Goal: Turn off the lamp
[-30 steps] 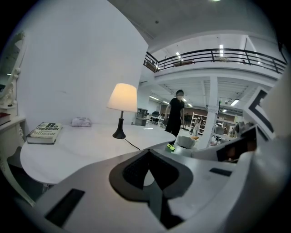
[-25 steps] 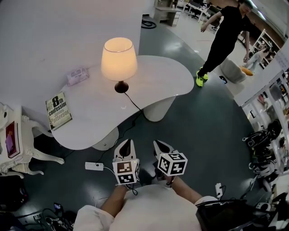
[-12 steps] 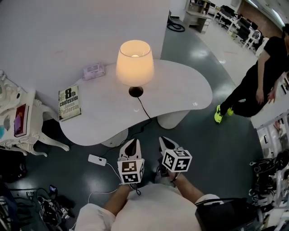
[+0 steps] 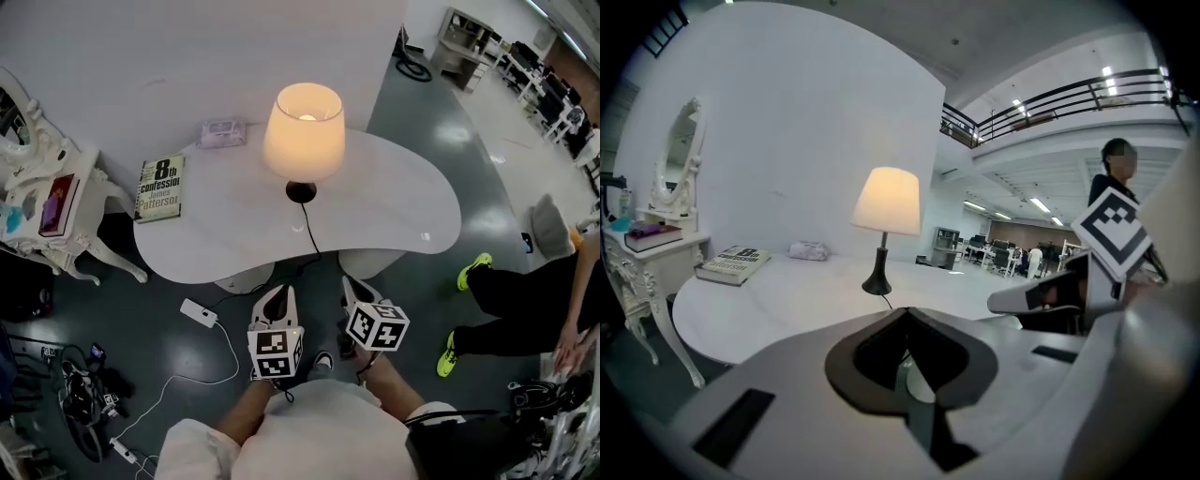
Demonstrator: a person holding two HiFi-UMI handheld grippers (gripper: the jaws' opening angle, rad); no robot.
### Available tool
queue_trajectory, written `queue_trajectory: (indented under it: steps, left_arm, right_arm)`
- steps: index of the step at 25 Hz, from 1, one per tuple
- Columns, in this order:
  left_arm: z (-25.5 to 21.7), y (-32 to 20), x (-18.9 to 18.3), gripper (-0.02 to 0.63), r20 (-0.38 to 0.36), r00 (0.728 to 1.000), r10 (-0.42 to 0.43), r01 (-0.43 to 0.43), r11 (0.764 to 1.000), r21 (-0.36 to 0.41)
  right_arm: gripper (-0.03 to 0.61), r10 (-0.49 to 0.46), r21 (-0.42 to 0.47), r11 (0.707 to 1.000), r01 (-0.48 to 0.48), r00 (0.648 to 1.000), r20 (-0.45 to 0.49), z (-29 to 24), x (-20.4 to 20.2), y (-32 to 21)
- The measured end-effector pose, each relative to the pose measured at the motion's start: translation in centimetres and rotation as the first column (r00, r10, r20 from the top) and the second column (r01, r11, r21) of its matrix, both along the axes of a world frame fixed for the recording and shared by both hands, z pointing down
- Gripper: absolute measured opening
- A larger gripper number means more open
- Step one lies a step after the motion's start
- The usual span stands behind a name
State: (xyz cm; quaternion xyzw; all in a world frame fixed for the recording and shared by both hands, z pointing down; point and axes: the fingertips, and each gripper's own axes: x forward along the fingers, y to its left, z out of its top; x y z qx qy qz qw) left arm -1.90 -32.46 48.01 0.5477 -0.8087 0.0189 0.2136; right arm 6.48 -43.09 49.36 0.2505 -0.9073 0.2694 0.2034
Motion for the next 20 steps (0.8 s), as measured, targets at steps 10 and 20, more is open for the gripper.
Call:
queue_trajectory:
  steps: [10, 20]
  left_arm:
    - [0.0, 0.9, 0.7, 0.008, 0.013, 0.996, -0.09, 0.09, 0.996, -0.018]
    - [1.5, 2.1, 0.5, 0.008, 0.016, 0.998, -0.068, 0.069, 0.997, -0.042]
  right_arm:
    - [-0.002, -0.097, -0.015, 0.995, 0.097, 0.995, -0.011, 0.6, -0.9, -0.4]
    - [-0.002, -0.09, -0.03, 0.995, 0.09, 0.996, 0.017, 1.7, -2.0, 1.4]
